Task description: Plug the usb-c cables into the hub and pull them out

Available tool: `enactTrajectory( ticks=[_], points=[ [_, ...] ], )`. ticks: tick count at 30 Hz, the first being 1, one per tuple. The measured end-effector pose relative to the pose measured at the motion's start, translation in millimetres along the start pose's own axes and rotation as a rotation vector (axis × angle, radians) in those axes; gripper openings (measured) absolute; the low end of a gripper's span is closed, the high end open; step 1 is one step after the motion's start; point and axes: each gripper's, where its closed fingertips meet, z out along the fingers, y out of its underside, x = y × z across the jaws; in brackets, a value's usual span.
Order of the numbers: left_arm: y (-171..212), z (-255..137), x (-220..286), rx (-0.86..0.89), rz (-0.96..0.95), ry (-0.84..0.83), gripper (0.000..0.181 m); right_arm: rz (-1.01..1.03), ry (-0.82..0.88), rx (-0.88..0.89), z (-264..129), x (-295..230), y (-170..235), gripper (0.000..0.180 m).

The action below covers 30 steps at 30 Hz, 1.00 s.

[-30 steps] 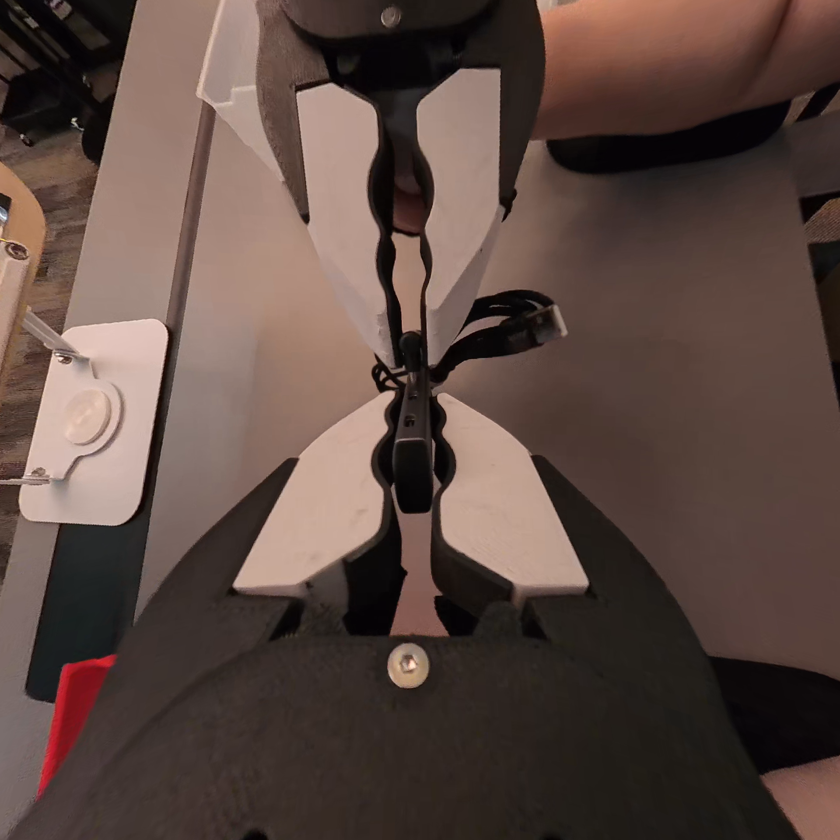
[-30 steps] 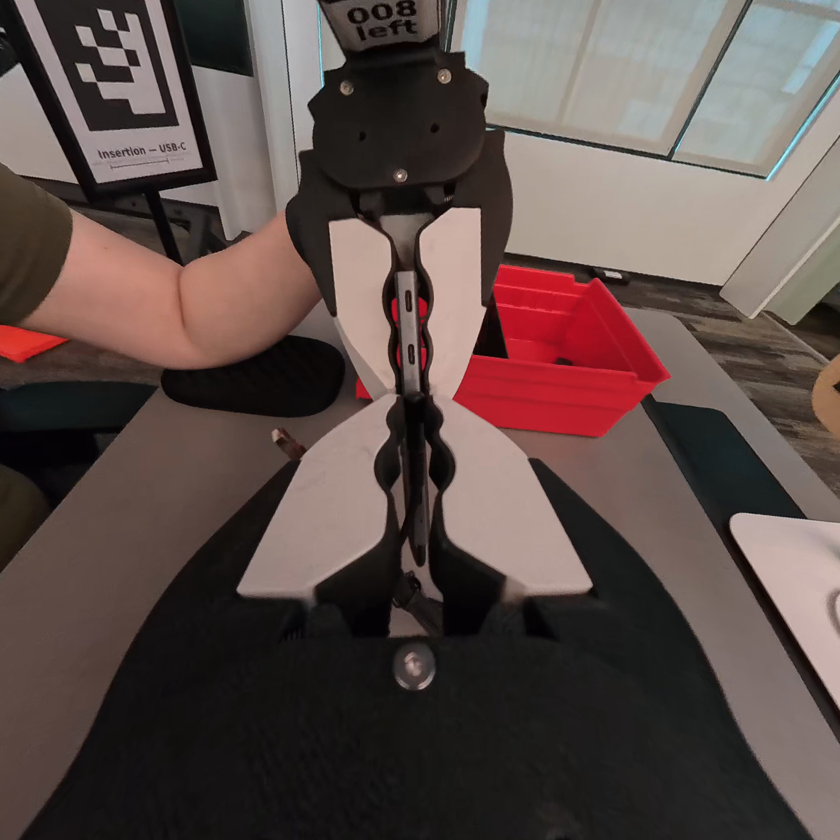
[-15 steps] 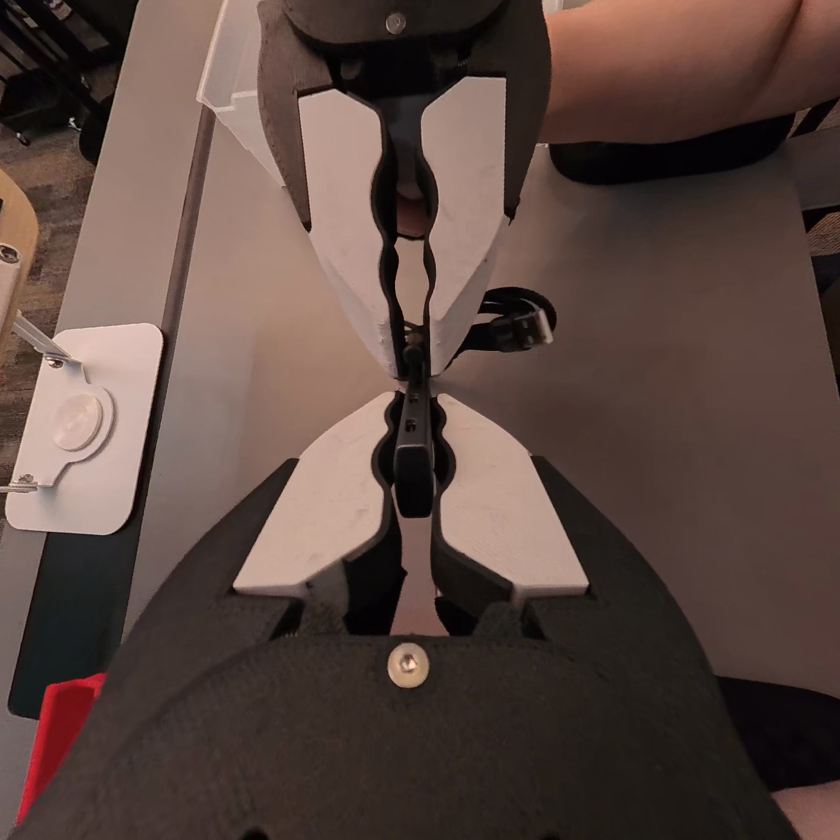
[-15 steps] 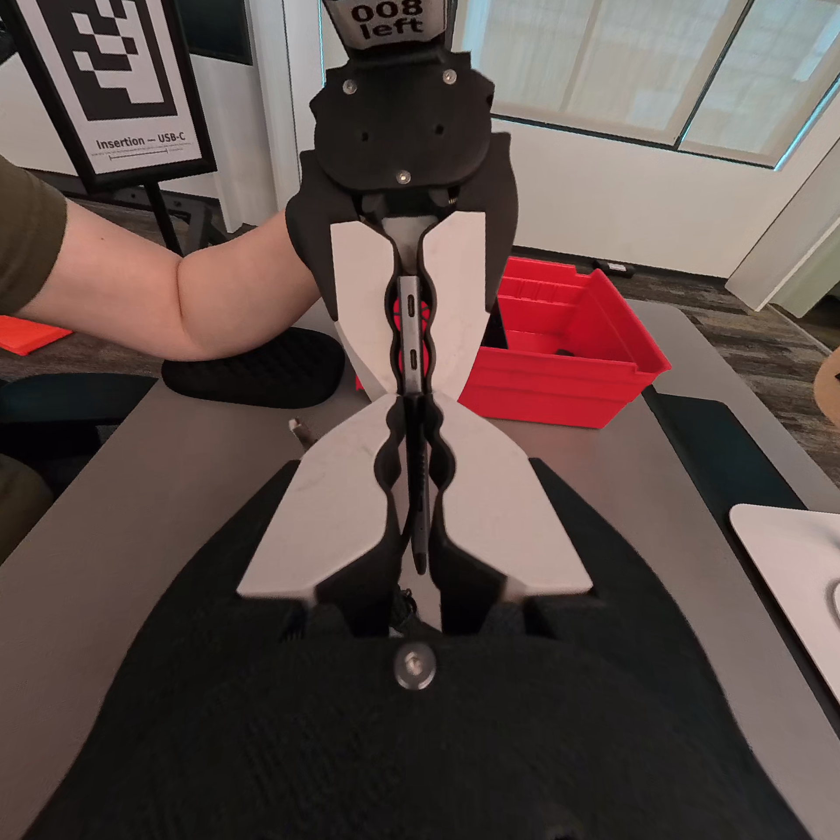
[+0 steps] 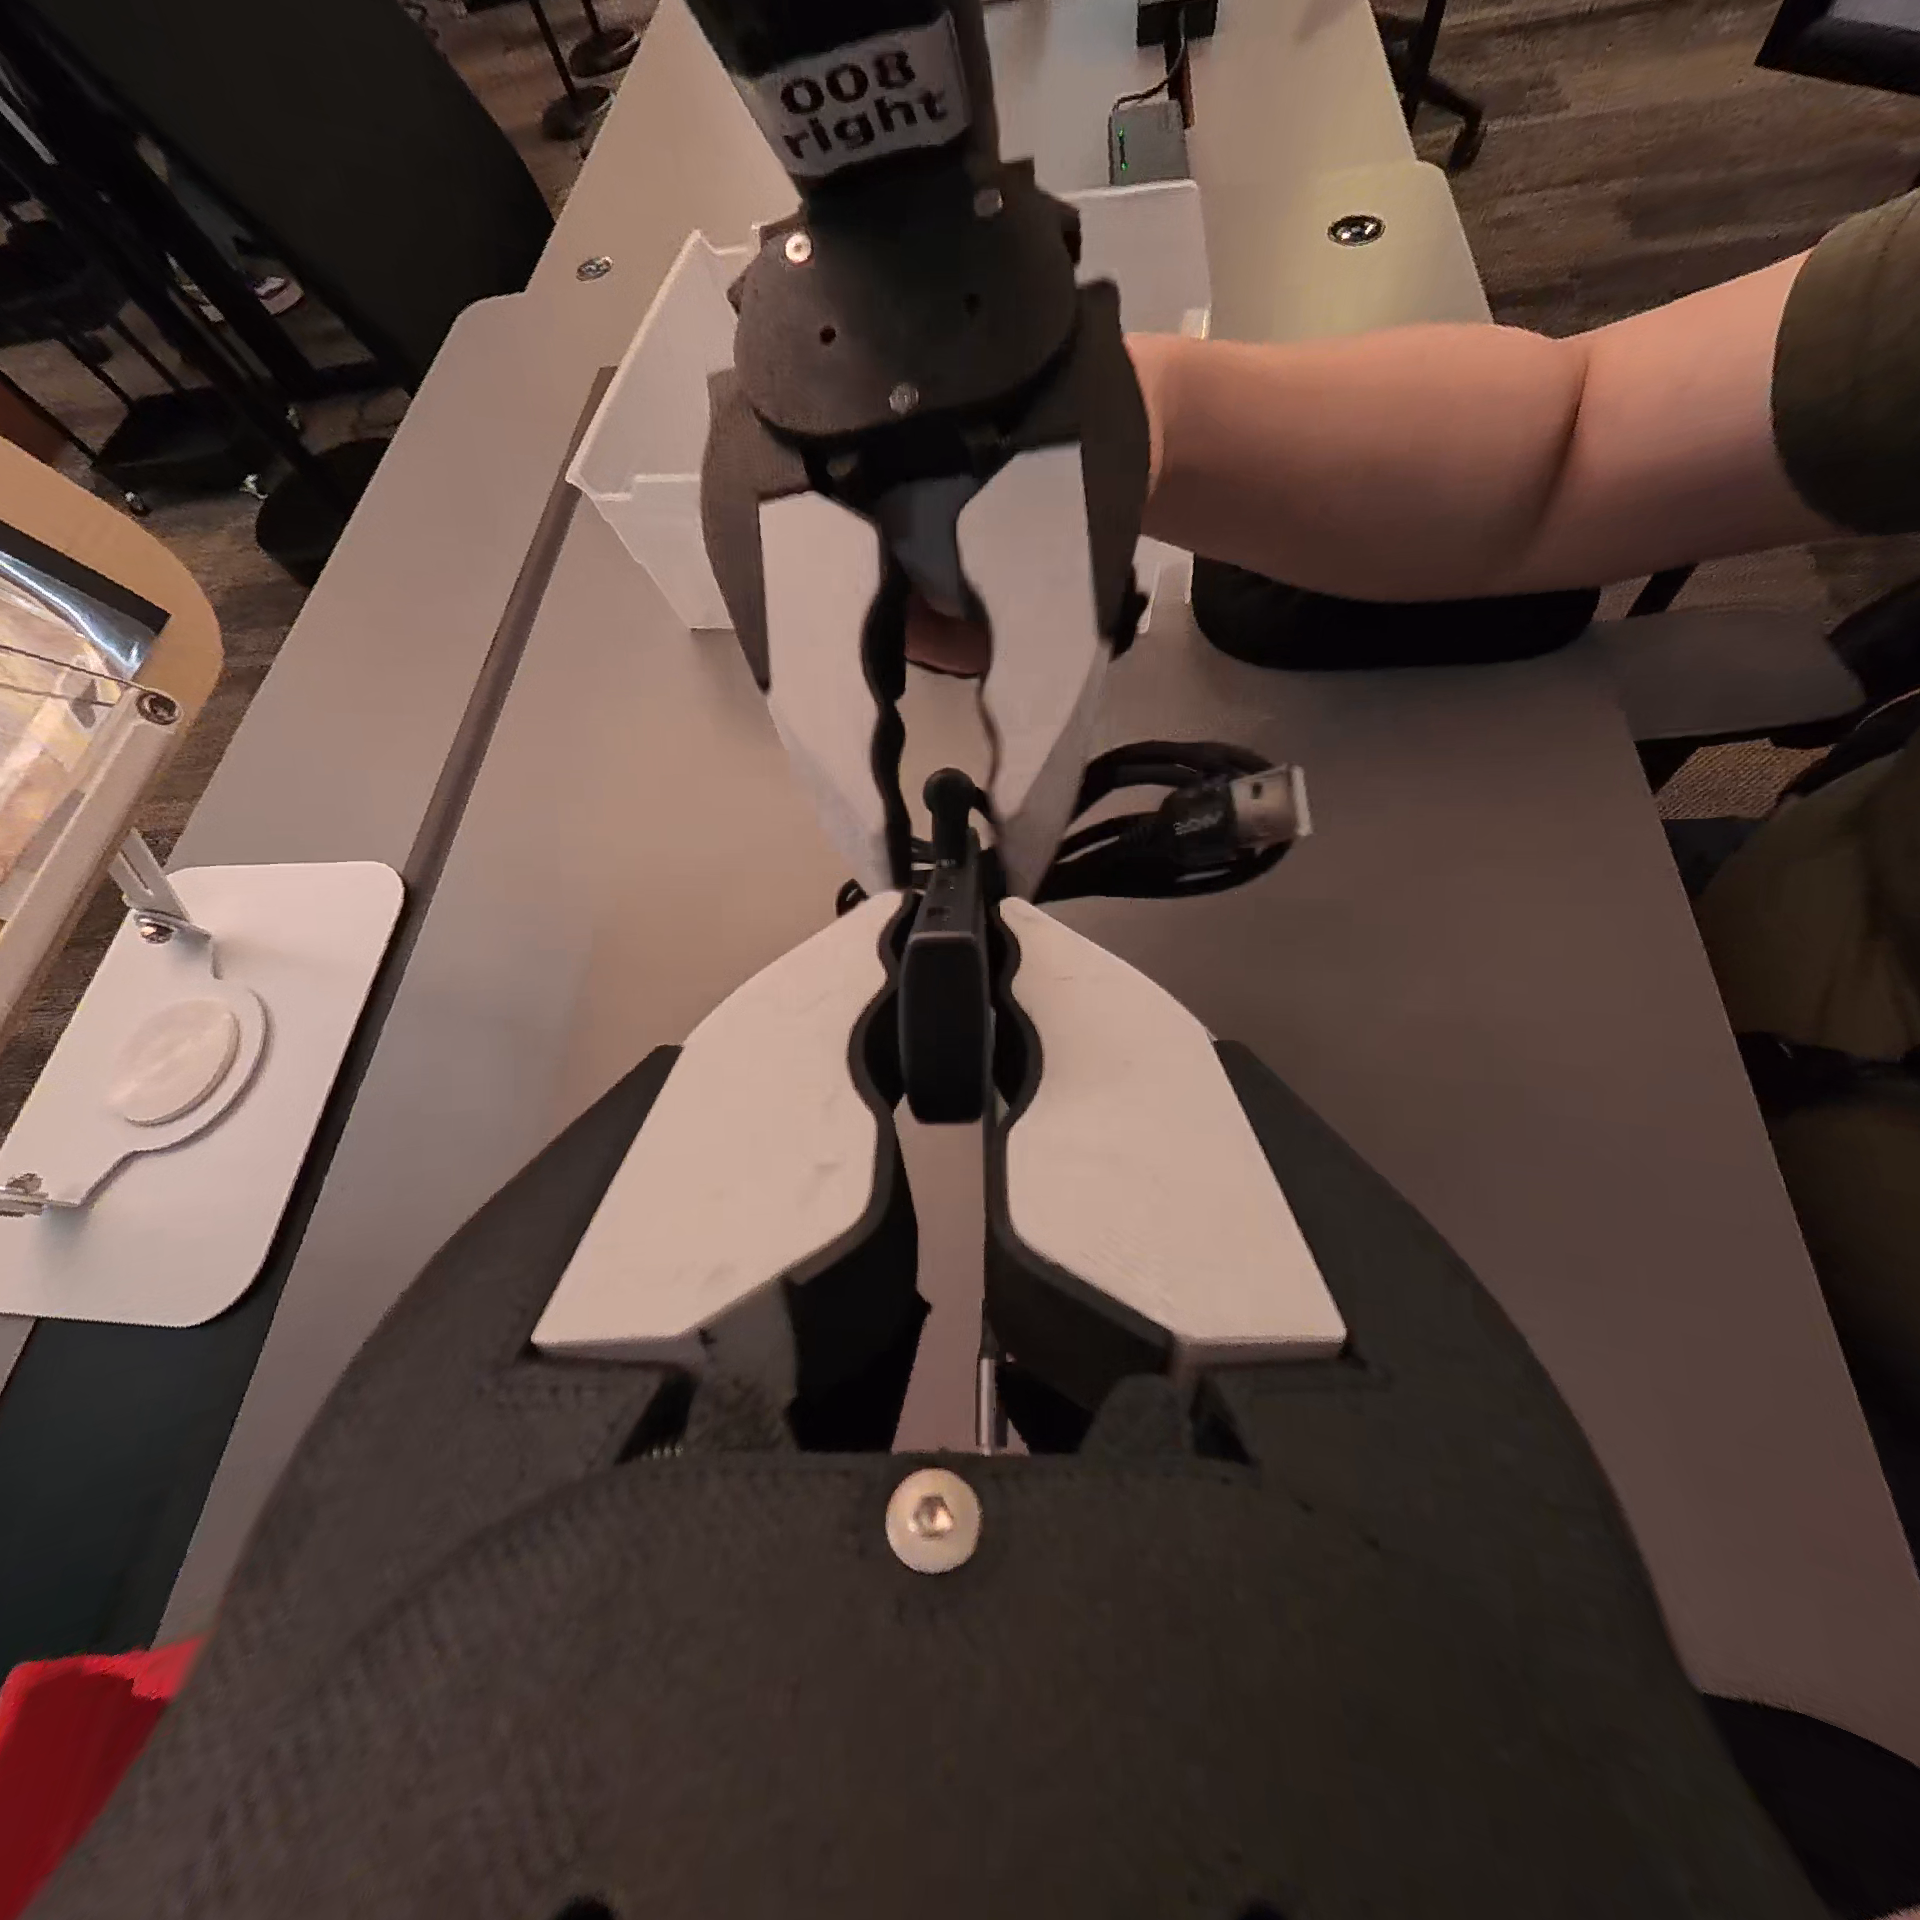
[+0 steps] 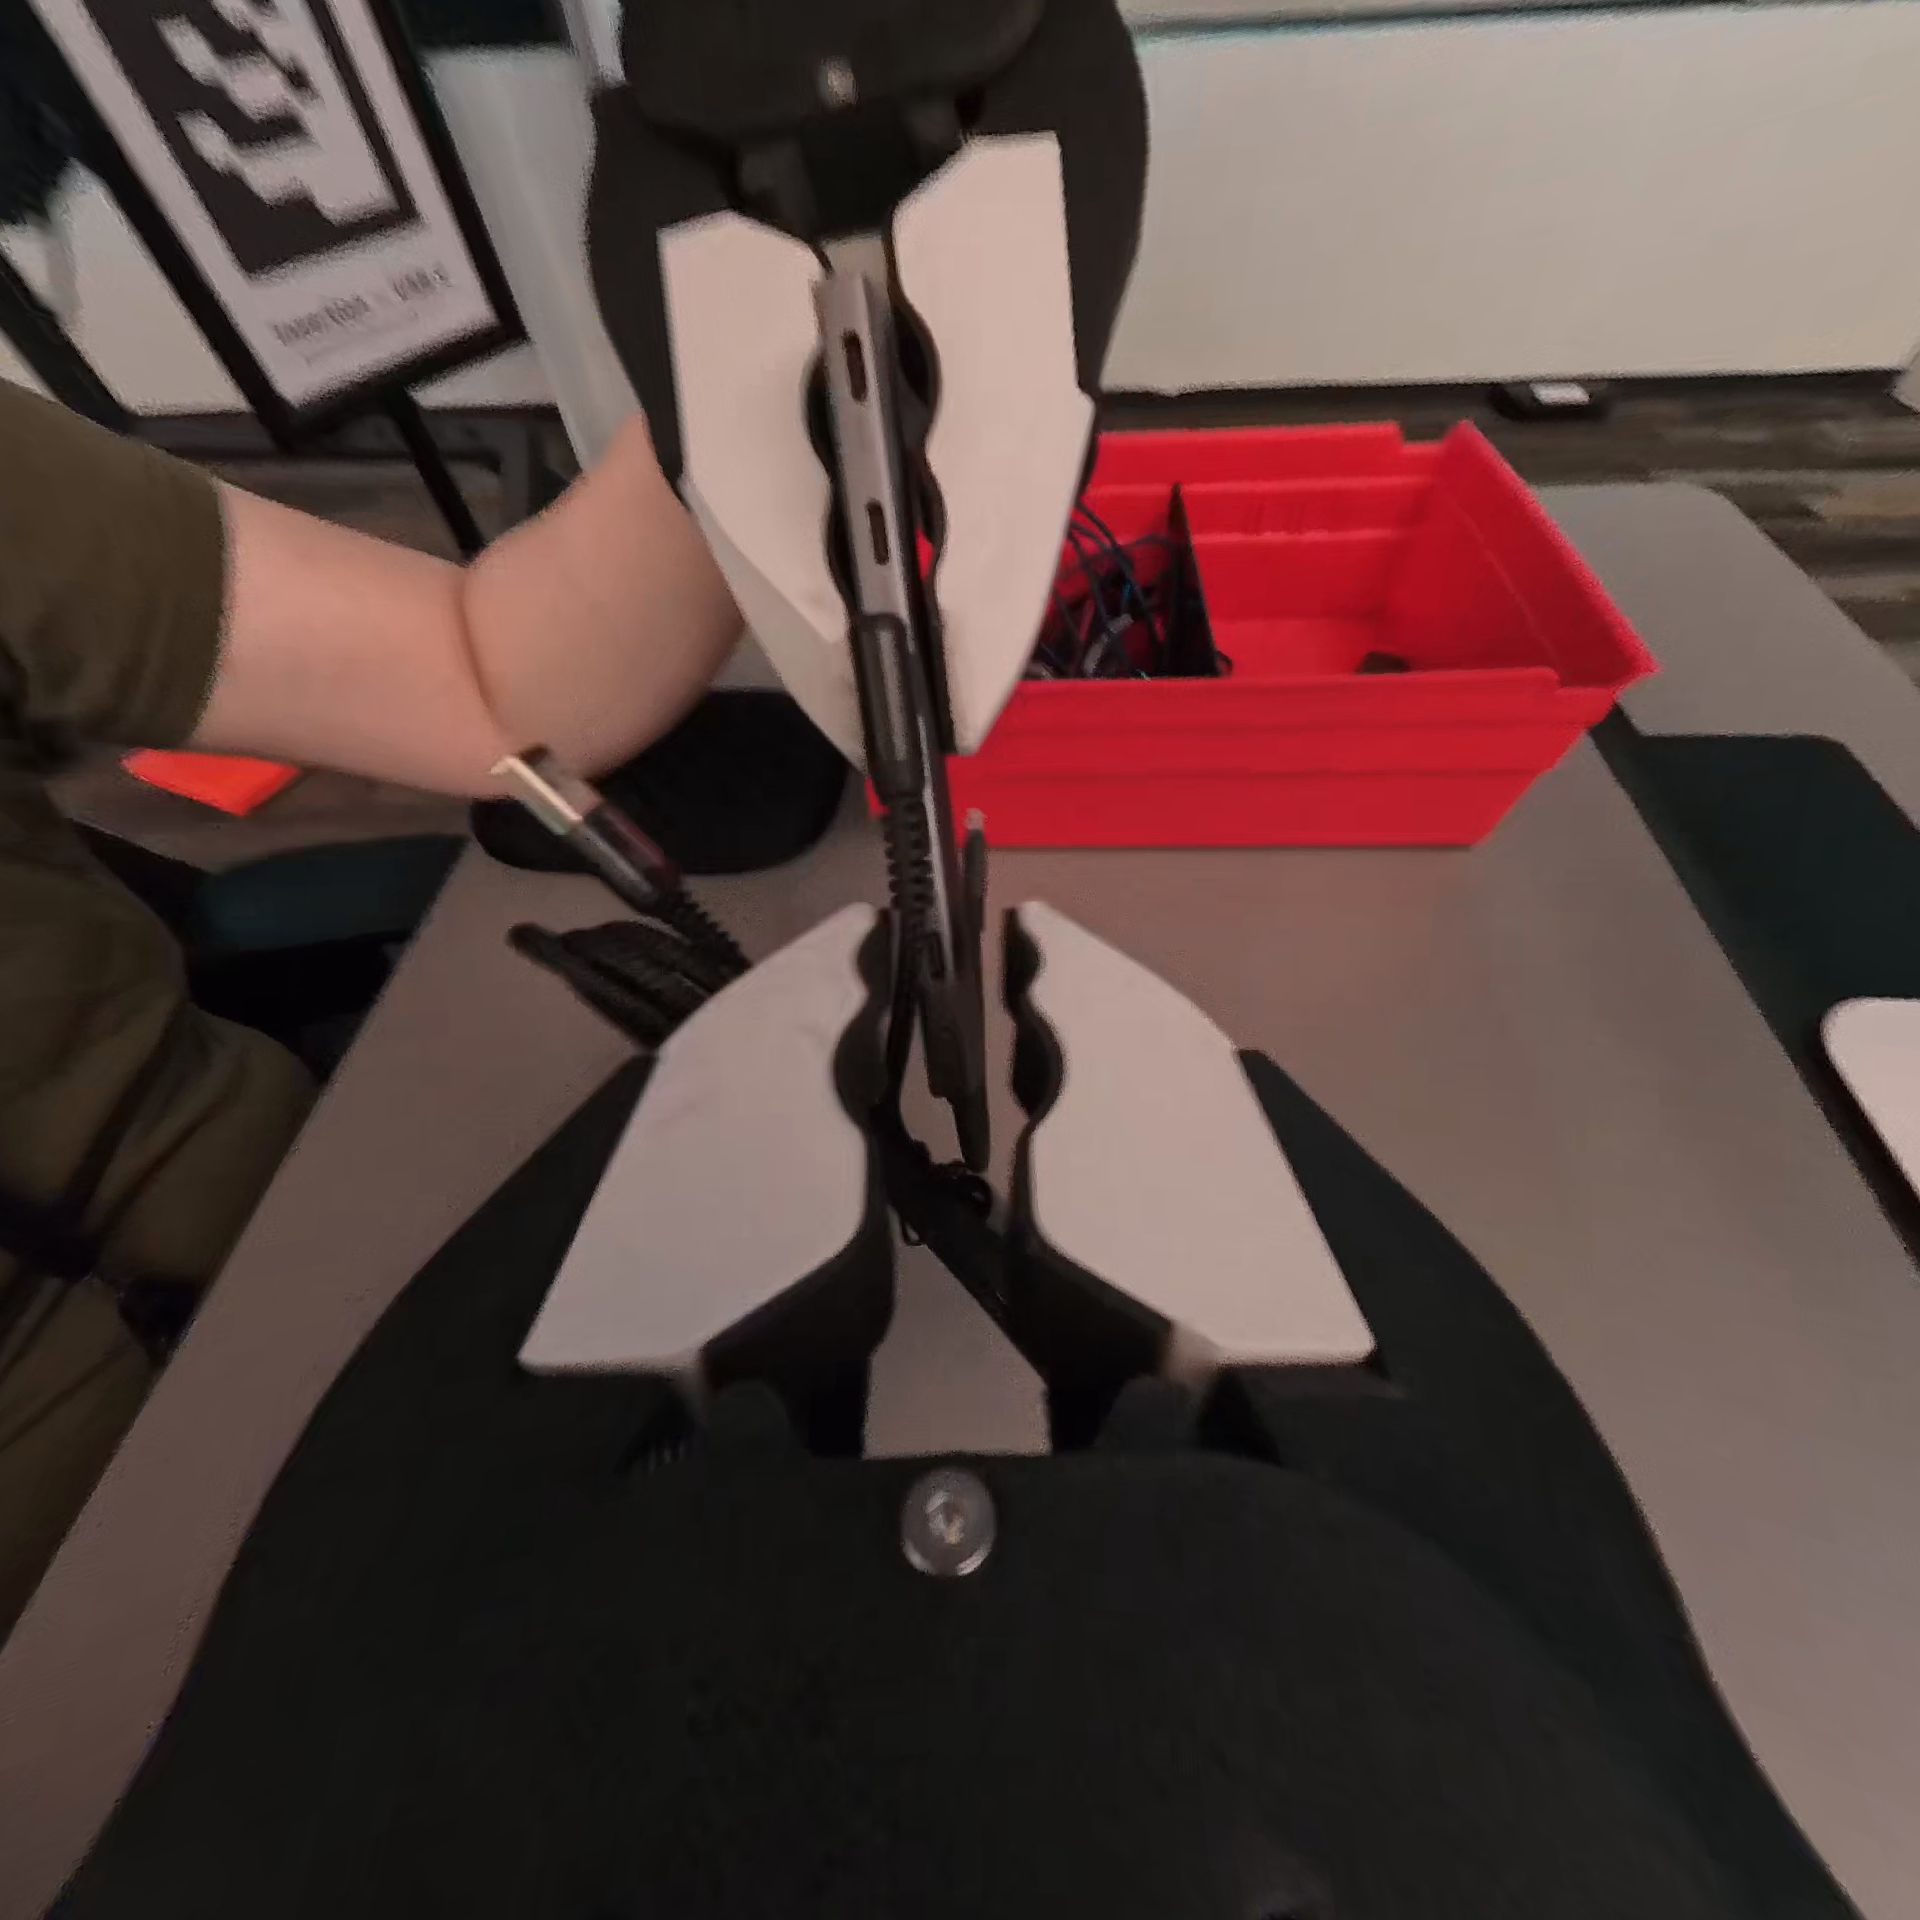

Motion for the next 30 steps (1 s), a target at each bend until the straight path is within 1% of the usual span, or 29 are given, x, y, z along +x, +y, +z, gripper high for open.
enactTrajectory(
  ticks=[1, 3, 5, 6, 7, 8, 9, 11, 12, 14, 16, 17, 18, 21, 23, 26, 30],
  points=[
    [0, 1, 0, 0.002, 0.000, -0.003, 0.010, -0.023, 0.012, -0.030, 2, 0, 3, 0.011],
    [-1, 1, -2, 0.017, -0.008, -0.009, 0.010, -0.060, 0.059, -0.078, 1, 1, 4, 0.011],
    [-6, -1, -4, 0.073, -0.006, -0.030, 0.010, -0.105, 0.106, -0.097, -4, 1, -1, 0.010],
    [-11, -5, -9, 0.106, -0.015, -0.068, 0.018, -0.121, 0.141, -0.100, -8, 3, -5, 0.010],
    [-17, -11, -16, 0.143, -0.031, -0.118, 0.038, -0.135, 0.182, -0.100, -14, 5, -9, 0.010],
    [-23, -20, -22, 0.184, -0.053, -0.162, 0.052, -0.147, 0.222, -0.095, -22, 8, -14, 0.010],
    [-29, -30, -28, 0.231, -0.082, -0.194, 0.060, -0.159, 0.269, -0.082, -33, 12, -21, 0.010],
    [-38, -50, -36, 0.318, -0.136, -0.236, 0.067, -0.175, 0.377, -0.030, -65, 20, -38, 0.010],
    [-41, -58, -39, 0.353, -0.154, -0.250, 0.068, -0.186, 0.438, 0.008, -86, 23, -48, 0.010],
    [-42, -68, -42, 0.386, -0.168, -0.268, 0.064, -0.214, 0.567, 0.100, -135, 26, -67, 0.010],
    [-40, -70, -44, 0.386, -0.176, -0.272, 0.064, -0.230, 0.743, 0.084, -189, 35, -65, 0.011],
    [-40, -70, -44, 0.384, -0.179, -0.271, 0.063, -0.228, 0.822, 0.065, -216, 40, -58, 0.011],
    [-40, -68, -44, 0.382, -0.181, -0.267, 0.062, -0.199, 0.865, 0.052, -238, 44, -48, 0.011],
    [-39, -58, -38, 0.360, -0.182, -0.226, 0.060, -0.039, 0.895, 0.025, -289, 62, 0, 0.010],
    [-36, -51, -37, 0.333, -0.174, -0.220, 0.060, 0.065, 0.908, -0.016, -310, 76, 39, 0.010],
    [-33, -42, -35, 0.295, -0.161, -0.210, 0.060, 0.195, 0.873, -0.092, -317, 94, 93, 0.010],
    [-29, -33, -34, 0.269, -0.164, -0.193, 0.060, 0.291, 0.862, -0.143, -311, 120, 141, 0.011]
  ],
)
